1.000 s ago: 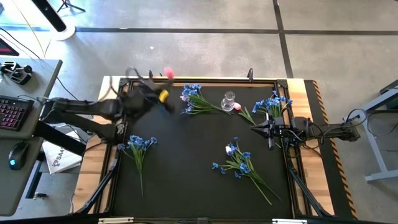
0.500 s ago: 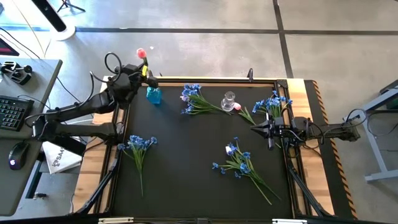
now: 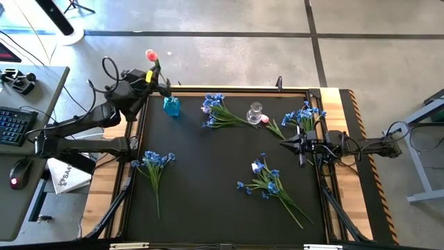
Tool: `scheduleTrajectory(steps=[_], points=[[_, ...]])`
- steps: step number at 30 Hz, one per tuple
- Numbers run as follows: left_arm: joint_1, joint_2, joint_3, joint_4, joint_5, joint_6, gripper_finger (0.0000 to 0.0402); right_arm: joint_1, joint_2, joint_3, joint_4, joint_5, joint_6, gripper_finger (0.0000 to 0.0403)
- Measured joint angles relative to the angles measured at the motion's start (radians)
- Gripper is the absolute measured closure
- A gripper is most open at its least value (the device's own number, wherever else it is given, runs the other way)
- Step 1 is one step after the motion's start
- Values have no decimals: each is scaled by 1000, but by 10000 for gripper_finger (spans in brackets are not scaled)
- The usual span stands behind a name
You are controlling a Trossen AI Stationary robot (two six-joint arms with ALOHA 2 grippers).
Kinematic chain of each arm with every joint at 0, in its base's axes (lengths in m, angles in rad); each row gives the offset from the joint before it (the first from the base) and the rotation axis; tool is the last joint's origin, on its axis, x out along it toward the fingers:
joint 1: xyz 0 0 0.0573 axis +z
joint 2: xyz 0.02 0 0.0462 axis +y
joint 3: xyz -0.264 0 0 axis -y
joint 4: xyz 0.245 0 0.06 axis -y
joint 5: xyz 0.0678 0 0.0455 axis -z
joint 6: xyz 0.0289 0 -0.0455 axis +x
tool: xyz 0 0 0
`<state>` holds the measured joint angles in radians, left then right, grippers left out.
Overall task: Sort flowers into vase by color
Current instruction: Put the pink tulip flower into the blue flower vase, then put the blue flowers into the transparent flower vase
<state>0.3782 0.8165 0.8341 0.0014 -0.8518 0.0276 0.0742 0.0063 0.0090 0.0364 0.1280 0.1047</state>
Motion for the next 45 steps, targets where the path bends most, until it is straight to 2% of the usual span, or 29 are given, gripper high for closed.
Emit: scheduleTrajectory(steps=[7,18,28,36,40,45], points=[[17,25,0,-159,-25,-88,401,0,0,0,0,0,0,389],[35,74,0,-171,-25,-161,391,0,0,0,0,0,0,389],[35,45,0,-194,-23,-174,309,0,0,0,0,0,0,389],[50,-7,67,-398,-10,-242,237,0,0,0,0,0,0,389],[55,-23,128,-468,52,-249,220,0,0,0,0,0,0,389],[5,-33,183,-467,177,-233,223,0,0,0,0,0,0,389]])
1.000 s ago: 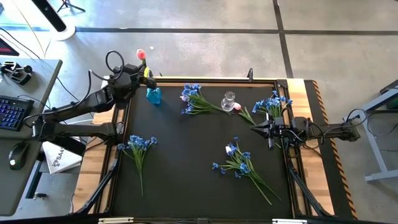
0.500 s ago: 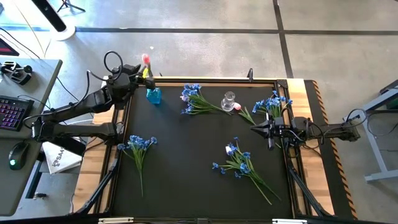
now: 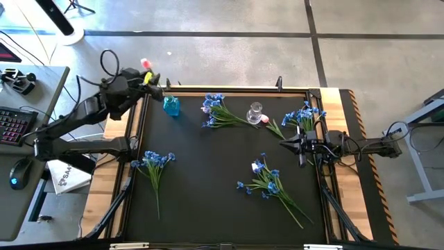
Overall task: Sort flowers into vase by color
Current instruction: Put the blue flowers into the transparent flower vase
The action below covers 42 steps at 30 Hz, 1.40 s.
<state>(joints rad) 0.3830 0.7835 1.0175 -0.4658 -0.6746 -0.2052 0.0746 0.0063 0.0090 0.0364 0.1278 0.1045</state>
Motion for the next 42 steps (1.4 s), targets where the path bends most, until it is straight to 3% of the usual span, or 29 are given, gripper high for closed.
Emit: scheduleTrajectory(steps=[6,14,21,30,36,39,42], points=[[-218,37,6,-4,4,-12,251,0,0,0,0,0,0,389],[-579,235,-53,17,-215,-126,290,0,0,0,0,0,0,389],[-738,466,-170,265,-258,-266,298,0,0,0,0,0,0,389],[-788,762,-259,773,-236,-300,298,0,0,0,0,0,0,389],[-693,883,-259,975,147,-256,298,-1,0,0,0,0,0,389],[-656,923,-260,1042,180,-237,298,-2,0,0,5,13,30,389],[-628,946,-260,1073,166,-227,298,-2,4,0,28,4,247,389]])
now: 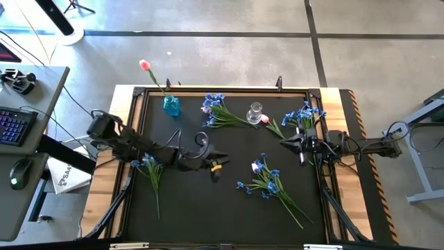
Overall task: Sort flowers into vase by color
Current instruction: Put the blue flowers into the transparent flower vase
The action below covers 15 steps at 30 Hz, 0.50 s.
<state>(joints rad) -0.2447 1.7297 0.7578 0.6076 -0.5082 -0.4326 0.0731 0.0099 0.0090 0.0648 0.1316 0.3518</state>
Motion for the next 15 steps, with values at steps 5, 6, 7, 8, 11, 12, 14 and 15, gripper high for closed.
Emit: scheduleTrajectory(steps=[5,6,7,8,11,12,14,15], points=[[24,13,0,3,-30,0,298,0,23,0,132,-55,157,389],[25,13,0,6,-30,0,298,1,31,0,180,-95,147,389],[25,13,0,11,-30,3,298,3,42,1,222,-138,135,389],[25,13,0,14,-31,10,298,9,56,5,251,-178,124,389],[24,13,0,29,-33,38,298,49,120,60,237,-223,121,389],[23,13,0,28,-34,42,298,67,145,91,206,-220,118,389],[20,13,0,26,-34,41,298,108,211,167,79,-188,111,389],[17,13,0,27,-34,41,298,128,251,207,-11,-157,118,389]])
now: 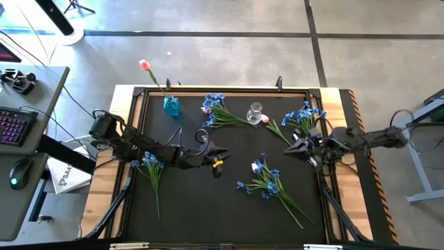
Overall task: Sort flowers into vase by color
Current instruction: Put the blue flowers into the transparent flower vase
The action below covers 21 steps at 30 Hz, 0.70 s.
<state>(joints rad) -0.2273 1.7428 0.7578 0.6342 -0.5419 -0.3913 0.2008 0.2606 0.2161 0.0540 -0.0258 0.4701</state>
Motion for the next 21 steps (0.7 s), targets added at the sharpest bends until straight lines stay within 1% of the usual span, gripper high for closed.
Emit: scheduleTrajectory(steps=[3,4,6,9,12,15,21], points=[[-10,0,0,-3,0,0,298,60,144,126,-289,83,81,389],[-13,0,0,-4,0,0,298,80,198,163,-376,87,121,389],[-19,0,0,-3,0,0,298,115,308,226,-530,74,224,386],[-31,0,0,-4,-1,-14,298,173,463,290,-664,6,351,368],[-44,0,0,-6,-2,-16,298,232,599,331,-702,-59,447,334],[-55,0,0,-7,-2,-16,298,293,721,362,-702,-109,509,290],[-69,0,0,-8,-1,-4,298,396,925,449,-702,-121,613,197]])
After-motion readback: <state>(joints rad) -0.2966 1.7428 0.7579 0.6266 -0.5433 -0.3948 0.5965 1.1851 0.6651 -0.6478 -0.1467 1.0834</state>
